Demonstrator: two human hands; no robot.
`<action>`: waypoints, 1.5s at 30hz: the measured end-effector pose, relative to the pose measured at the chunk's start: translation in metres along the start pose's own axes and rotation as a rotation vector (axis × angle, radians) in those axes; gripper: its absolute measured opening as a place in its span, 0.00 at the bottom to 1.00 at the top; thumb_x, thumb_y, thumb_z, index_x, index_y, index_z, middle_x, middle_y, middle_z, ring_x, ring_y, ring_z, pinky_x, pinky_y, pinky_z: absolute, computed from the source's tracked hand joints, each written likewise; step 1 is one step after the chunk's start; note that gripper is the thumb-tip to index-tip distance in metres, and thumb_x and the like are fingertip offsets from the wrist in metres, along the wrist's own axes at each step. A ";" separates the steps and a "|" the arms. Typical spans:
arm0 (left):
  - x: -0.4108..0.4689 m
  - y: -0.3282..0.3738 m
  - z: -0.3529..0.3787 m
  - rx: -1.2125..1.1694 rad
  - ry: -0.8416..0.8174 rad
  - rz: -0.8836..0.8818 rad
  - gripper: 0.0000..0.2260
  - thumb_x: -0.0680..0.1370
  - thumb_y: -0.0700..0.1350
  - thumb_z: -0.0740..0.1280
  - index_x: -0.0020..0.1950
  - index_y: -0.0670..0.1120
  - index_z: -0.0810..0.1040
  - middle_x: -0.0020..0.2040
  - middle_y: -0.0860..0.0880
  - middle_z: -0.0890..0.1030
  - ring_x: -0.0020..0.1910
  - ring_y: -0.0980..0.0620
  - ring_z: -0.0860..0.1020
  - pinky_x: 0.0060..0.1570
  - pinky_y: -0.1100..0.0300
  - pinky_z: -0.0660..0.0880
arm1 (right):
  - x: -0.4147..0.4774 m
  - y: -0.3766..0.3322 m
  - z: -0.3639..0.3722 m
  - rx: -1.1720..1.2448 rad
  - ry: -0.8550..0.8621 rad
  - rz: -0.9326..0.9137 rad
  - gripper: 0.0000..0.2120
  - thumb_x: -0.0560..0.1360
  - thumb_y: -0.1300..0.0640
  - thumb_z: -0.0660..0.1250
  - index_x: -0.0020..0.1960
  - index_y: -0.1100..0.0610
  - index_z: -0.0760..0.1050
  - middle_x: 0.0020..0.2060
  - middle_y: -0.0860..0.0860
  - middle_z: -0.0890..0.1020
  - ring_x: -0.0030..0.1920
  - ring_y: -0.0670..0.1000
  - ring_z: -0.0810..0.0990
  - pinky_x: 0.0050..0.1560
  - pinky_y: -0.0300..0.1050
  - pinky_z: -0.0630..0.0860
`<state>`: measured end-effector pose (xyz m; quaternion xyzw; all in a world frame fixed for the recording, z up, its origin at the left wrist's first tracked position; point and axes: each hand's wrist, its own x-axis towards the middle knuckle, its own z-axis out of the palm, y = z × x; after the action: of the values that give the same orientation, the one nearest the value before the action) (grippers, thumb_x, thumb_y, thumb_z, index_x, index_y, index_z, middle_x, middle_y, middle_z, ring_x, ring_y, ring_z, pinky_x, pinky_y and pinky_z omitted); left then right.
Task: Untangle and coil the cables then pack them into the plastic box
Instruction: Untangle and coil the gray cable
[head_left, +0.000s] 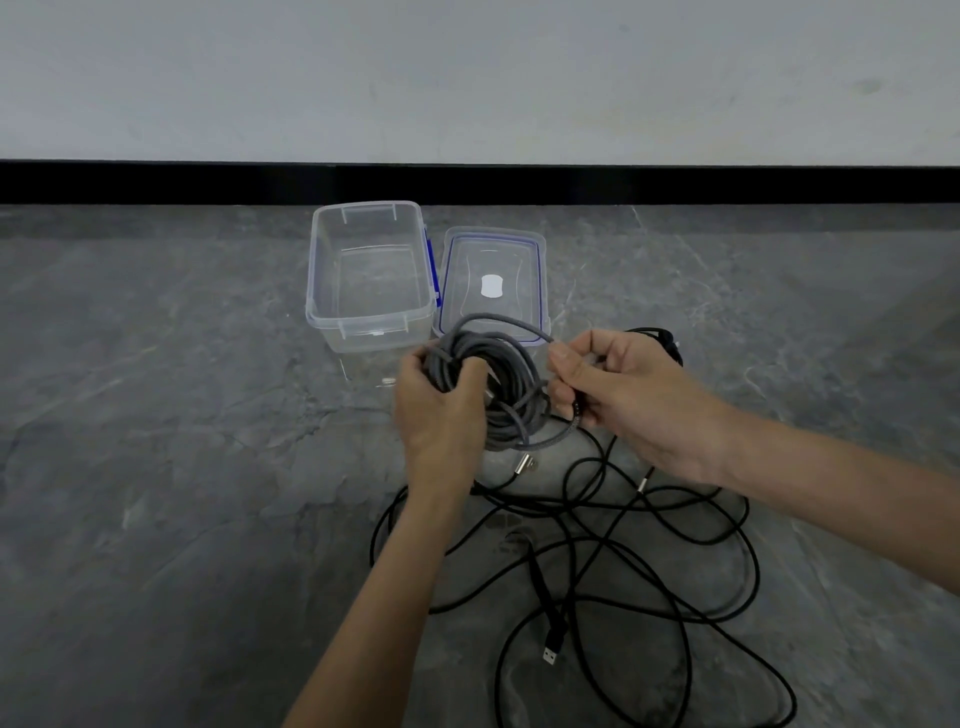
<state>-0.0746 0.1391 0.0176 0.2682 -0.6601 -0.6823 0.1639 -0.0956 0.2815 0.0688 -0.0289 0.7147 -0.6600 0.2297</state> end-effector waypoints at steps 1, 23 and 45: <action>-0.003 0.003 0.002 0.005 -0.041 0.018 0.12 0.72 0.41 0.68 0.56 0.44 0.77 0.43 0.49 0.81 0.38 0.56 0.78 0.39 0.64 0.77 | 0.000 -0.003 0.002 -0.031 0.015 -0.011 0.08 0.75 0.54 0.66 0.45 0.59 0.75 0.28 0.50 0.76 0.29 0.47 0.72 0.28 0.36 0.66; -0.023 0.007 0.008 -0.084 -0.125 -0.015 0.16 0.73 0.42 0.69 0.60 0.47 0.73 0.48 0.49 0.82 0.40 0.59 0.80 0.41 0.63 0.78 | 0.010 -0.007 0.011 -0.390 0.218 -0.003 0.18 0.63 0.68 0.78 0.44 0.56 0.72 0.37 0.56 0.85 0.40 0.53 0.84 0.46 0.48 0.82; -0.018 -0.003 0.005 -0.215 -0.323 -0.181 0.16 0.72 0.40 0.67 0.58 0.37 0.77 0.45 0.42 0.83 0.43 0.49 0.81 0.44 0.57 0.80 | 0.027 0.017 -0.011 -0.361 -0.150 0.082 0.31 0.72 0.61 0.73 0.71 0.51 0.64 0.62 0.52 0.76 0.58 0.46 0.78 0.58 0.41 0.76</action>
<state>-0.0624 0.1535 0.0176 0.1944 -0.5746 -0.7947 0.0217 -0.1193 0.2843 0.0445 -0.0896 0.8031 -0.5070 0.3000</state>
